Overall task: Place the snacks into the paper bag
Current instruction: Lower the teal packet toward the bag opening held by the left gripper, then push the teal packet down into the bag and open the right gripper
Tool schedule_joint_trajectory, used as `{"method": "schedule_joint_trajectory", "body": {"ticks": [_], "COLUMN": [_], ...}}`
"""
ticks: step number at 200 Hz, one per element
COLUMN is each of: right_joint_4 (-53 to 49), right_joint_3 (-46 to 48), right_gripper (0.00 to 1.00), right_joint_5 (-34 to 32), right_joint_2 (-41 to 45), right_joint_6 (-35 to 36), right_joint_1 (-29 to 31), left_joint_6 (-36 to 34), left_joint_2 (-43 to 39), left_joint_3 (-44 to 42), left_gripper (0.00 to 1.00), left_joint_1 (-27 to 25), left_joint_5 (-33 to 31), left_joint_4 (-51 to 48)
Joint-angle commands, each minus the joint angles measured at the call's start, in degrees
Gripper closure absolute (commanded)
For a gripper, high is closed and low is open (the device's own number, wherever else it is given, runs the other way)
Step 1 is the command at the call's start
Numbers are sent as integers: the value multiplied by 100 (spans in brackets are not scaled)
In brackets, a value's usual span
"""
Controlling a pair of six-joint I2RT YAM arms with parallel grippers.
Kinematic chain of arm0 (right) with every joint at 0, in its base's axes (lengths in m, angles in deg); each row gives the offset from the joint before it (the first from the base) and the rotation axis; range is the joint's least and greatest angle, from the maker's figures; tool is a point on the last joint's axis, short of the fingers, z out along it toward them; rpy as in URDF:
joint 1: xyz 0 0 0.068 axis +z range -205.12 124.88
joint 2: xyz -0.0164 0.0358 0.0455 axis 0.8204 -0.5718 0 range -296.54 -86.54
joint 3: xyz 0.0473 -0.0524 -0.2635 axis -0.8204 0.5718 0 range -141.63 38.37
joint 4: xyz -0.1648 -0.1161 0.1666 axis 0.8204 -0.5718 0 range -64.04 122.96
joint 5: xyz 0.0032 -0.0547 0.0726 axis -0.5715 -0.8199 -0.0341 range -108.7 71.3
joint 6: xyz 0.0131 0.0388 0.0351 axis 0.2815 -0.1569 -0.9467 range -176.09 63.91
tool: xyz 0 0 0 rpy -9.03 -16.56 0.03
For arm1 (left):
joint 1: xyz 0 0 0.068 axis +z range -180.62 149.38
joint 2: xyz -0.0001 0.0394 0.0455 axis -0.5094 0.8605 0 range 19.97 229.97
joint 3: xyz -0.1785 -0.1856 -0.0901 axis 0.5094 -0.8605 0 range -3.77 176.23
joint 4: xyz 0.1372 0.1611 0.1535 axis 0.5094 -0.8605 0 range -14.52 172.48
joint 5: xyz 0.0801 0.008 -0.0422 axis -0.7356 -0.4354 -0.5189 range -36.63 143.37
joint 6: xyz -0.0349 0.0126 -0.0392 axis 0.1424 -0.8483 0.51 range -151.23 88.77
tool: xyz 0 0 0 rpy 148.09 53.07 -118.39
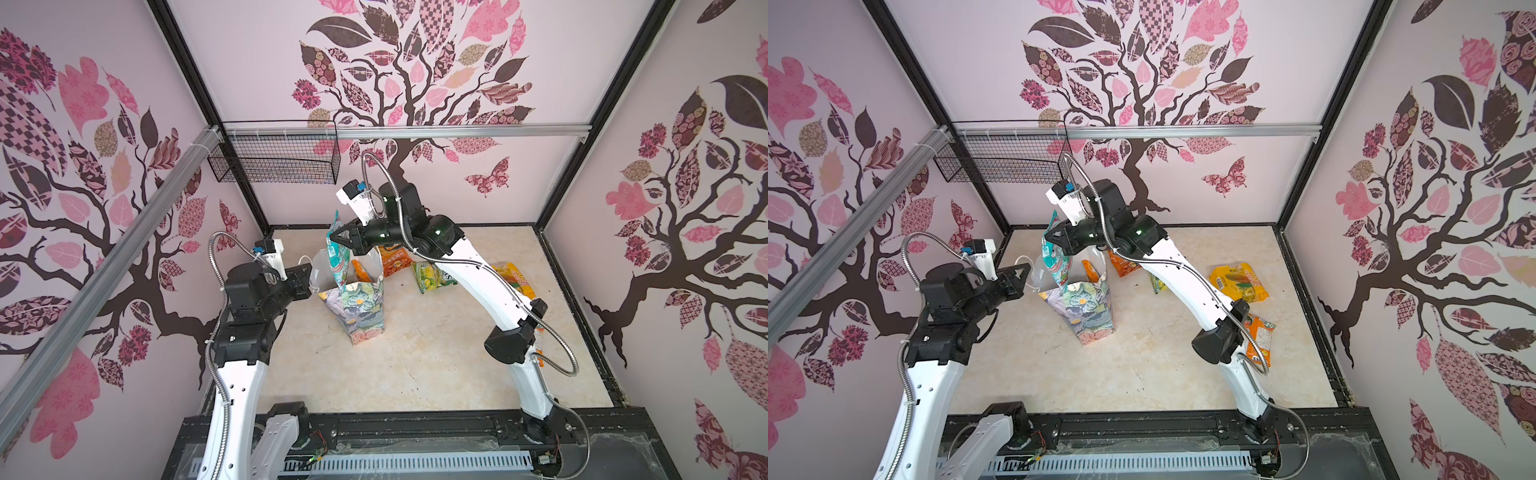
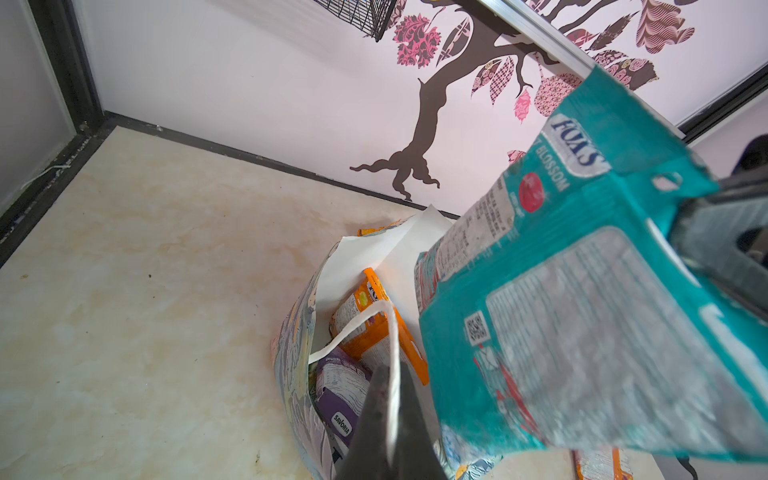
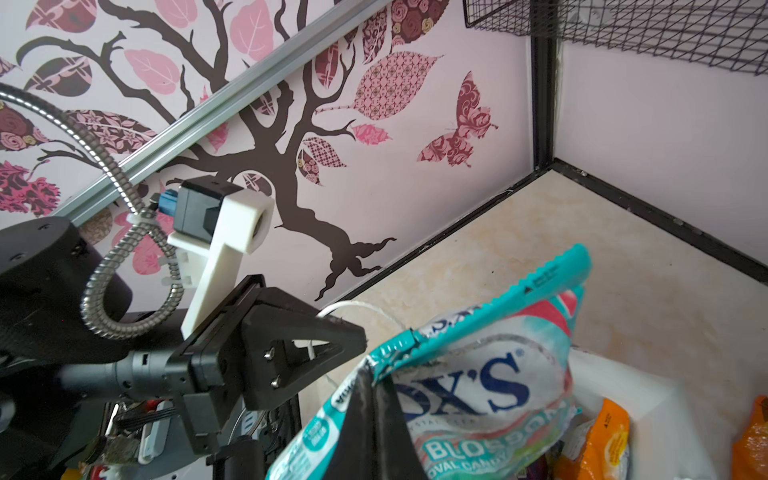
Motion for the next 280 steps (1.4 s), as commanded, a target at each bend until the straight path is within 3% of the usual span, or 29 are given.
{"method": "schedule_joint_trajectory", "body": {"ticks": [1, 59, 110, 166, 234, 280], "right_joint_4": [444, 203, -550, -693, -844, -1022], "right_joint_3": [-138, -150, -119, 9, 27, 34], "right_gripper": [100, 100, 100, 100, 100, 100], "right_joint_5": [-138, -286, 672, 1421, 1114, 1244], "right_joint_2": [171, 6, -75, -99, -390, -572], "right_joint_6": [78, 298, 668, 881, 1000, 984], "right_joint_1": [8, -7, 14, 51, 61, 81], "left_joint_6": [-19, -32, -28, -19, -28, -28], "left_joint_2": [-21, -20, -34, 5, -40, -55], "left_joint_3": [-144, -136, -136, -135, -143, -144], "left_gripper": [100, 100, 100, 100, 100, 100], "left_joint_1": [27, 26, 29, 28, 23, 39], "left_joint_5": [10, 12, 14, 18, -21, -43], "left_joint_4": [89, 76, 84, 80, 95, 83]}}
